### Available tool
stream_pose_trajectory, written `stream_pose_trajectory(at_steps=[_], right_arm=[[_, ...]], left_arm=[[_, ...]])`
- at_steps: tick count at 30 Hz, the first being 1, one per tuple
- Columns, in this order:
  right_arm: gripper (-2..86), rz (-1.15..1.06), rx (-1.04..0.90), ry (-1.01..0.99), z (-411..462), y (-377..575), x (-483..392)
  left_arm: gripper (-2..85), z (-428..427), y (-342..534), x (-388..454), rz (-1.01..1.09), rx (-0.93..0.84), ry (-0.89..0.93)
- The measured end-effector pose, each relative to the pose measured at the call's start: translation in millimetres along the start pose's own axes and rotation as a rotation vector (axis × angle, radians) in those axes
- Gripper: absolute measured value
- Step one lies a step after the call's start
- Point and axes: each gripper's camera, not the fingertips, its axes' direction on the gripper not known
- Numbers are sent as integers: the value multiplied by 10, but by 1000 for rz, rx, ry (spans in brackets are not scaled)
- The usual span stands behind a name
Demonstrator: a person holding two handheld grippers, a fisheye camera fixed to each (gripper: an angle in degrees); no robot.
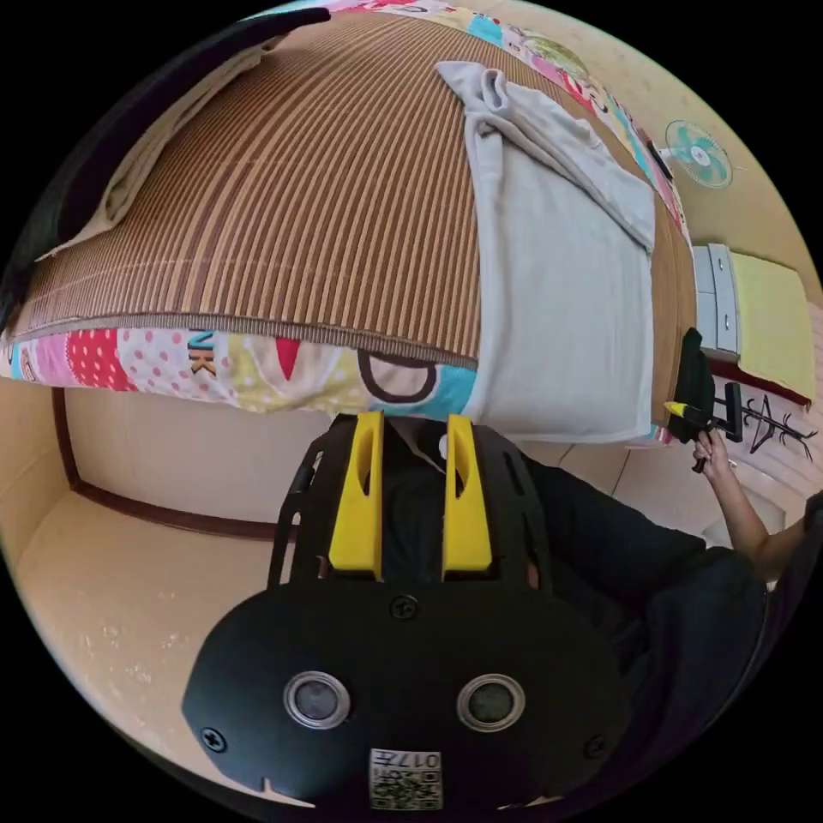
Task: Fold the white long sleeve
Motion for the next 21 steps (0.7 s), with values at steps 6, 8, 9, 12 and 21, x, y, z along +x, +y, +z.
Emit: stream_pose_trajectory(at_steps=[6, 8, 9, 12, 21], right_arm=[[137, 43, -189, 90, 222, -116, 39], [141, 39, -262, 84, 308, -226, 96], [142, 39, -275, 84, 317, -250, 111], [136, 38, -328, 9, 331, -354, 199], [49, 63, -329, -82, 415, -380, 476]], left_arm=[[130, 541, -240, -129, 113, -192, 78], [101, 602, -464, -69, 186, -211, 73], [69, 607, -596, -36, 232, -223, 85], [46, 580, -777, -11, 342, -280, 91], [40, -170, -852, -336, 575, -434, 316]])
